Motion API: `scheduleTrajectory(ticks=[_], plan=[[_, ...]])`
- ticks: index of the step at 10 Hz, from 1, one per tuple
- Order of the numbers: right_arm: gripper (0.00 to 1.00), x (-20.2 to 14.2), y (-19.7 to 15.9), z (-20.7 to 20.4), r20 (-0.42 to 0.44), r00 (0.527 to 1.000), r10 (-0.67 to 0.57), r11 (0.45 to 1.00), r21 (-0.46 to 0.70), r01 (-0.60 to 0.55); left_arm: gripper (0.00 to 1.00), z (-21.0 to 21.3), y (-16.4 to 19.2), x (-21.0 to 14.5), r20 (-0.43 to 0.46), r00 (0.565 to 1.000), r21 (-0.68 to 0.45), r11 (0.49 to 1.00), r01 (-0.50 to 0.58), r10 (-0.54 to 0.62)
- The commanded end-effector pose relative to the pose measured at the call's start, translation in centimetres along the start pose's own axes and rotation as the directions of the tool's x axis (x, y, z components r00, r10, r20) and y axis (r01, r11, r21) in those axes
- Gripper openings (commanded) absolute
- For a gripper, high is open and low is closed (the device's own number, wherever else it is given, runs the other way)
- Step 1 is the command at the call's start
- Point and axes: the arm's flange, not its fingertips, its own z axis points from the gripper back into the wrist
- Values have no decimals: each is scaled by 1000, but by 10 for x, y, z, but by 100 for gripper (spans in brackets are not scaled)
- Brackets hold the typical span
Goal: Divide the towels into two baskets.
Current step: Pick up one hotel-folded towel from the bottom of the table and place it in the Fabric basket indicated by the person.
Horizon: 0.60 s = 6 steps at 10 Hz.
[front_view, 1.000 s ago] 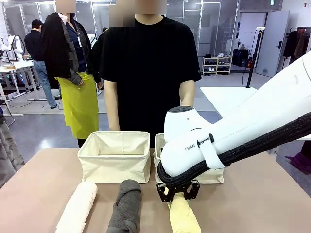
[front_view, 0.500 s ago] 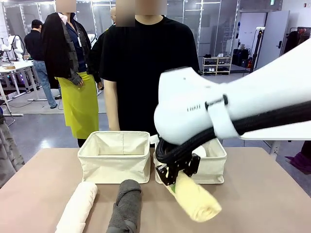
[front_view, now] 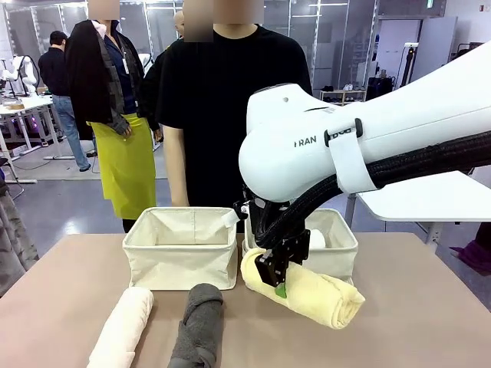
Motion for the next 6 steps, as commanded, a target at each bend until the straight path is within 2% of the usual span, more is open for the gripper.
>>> scheduleTrajectory(ticks=[1,2,3,4,5,6], plan=[[36,-2,2,3,-1,1000,-30,1000,-3,30,100,2,1,1,16,1000,-23,1000,12,-11],[36,-2,2,3,-1,1000,-30,1000,-3,30,100,2,1,1,16,1000,-23,1000,12,-11],[40,0,-1,0,-1,1000,-4,1000,0,4,100,2,1,1,16,1000,-23,1000,12,-11],[40,0,-9,13,18,991,133,988,-82,-131,100,2,1,1,16,1000,-23,1000,12,-11],[40,2,-24,21,-12,974,228,966,-118,-228,100,2,1,1,16,1000,-23,1000,12,-11],[40,3,-46,34,-19,943,331,943,-15,-331,100,2,1,1,16,1000,-23,1000,12,-11]])
